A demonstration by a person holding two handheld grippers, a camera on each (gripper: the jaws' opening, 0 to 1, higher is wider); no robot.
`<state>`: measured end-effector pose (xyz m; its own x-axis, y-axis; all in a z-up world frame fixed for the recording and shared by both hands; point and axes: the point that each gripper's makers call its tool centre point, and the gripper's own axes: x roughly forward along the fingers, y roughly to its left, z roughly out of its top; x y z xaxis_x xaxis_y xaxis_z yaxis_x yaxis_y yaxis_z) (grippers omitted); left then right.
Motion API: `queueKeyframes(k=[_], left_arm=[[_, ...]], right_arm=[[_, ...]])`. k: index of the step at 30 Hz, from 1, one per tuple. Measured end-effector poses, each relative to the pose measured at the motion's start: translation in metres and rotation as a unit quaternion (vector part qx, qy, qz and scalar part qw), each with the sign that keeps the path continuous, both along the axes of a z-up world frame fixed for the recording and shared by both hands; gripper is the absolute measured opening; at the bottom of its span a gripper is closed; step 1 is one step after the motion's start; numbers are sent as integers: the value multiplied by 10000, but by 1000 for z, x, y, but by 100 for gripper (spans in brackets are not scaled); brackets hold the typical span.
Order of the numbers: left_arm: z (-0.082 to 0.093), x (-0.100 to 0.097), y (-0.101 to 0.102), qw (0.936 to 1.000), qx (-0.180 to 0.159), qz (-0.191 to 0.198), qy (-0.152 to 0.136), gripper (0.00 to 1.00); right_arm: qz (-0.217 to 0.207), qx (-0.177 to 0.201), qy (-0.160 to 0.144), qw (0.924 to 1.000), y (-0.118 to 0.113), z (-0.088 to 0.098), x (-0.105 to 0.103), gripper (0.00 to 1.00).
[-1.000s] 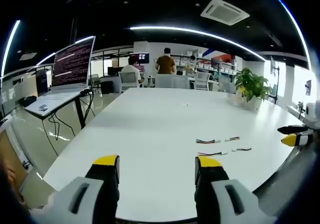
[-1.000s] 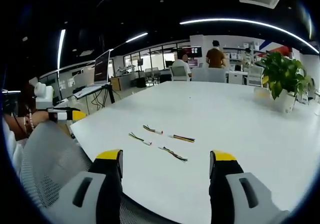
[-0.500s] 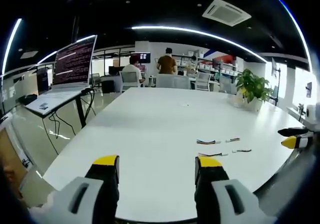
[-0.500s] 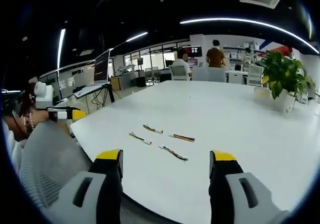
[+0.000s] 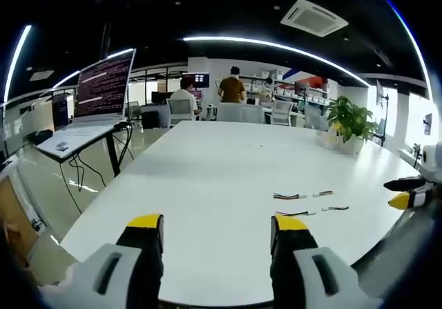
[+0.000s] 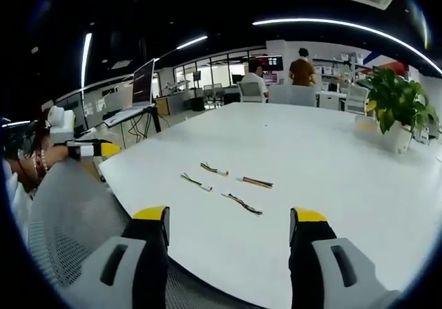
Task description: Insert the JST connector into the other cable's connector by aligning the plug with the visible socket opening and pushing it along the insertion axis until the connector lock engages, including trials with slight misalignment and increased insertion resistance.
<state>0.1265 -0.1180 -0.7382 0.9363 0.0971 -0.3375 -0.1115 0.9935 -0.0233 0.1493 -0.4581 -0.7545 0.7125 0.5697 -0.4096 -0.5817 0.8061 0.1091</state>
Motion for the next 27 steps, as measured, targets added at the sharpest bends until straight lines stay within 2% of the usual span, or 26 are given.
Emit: queueKeyframes(k=[3,5,8,10,11,12,13,15,16,17,19,21,24,26,27], left_arm=[[0,0,1,10000,1,19,-2,60],[2,1,2,9999,-79,37,-69,58],[0,2,0,9999,-97,-32,-22,63],[-3,2,-4,9998,-90,-171,101,68],[-8,1,-10,9988,-125,-375,301,70],[-8,2,-11,9986,-147,-403,300,71],[-7,1,-15,9980,-283,-490,287,70],[5,5,-24,9954,-614,-729,-65,67],[7,5,-24,9940,-803,-732,-94,66],[6,5,-24,9916,-1067,-728,-32,67],[0,4,-20,9893,-1277,-687,162,75],[-6,5,-14,9904,-1112,-743,338,91],[1,7,-10,9929,-579,-981,345,99],[24,21,-13,9924,-269,-1198,-40,99],[31,26,-16,9914,-240,-1280,-149,99]], right_arm=[[-50,-18,42,10000,-2,-1,1,69],[-86,97,-11,9999,-2,2,1,70],[-85,175,-7,9998,-2,2,1,71],[-76,209,-4,9998,-1,3,1,72],[-77,229,-16,9997,-1,4,1,72],[-80,263,-54,9996,-1,6,1,72],[-76,265,-86,9996,-1,6,2,72],[-164,137,-140,9997,-5,6,3,70],[-207,109,-154,9996,-6,6,4,69],[-212,132,-182,9995,-6,8,4,70],[-347,161,-332,9987,-9,13,8,75],[-402,69,-375,9985,-13,14,10,78],[-354,-89,-411,9985,-15,19,14,76],[-330,-207,-534,9978,-16,24,18,77],[-328,-277,-593,9973,-17,28,22,78]])
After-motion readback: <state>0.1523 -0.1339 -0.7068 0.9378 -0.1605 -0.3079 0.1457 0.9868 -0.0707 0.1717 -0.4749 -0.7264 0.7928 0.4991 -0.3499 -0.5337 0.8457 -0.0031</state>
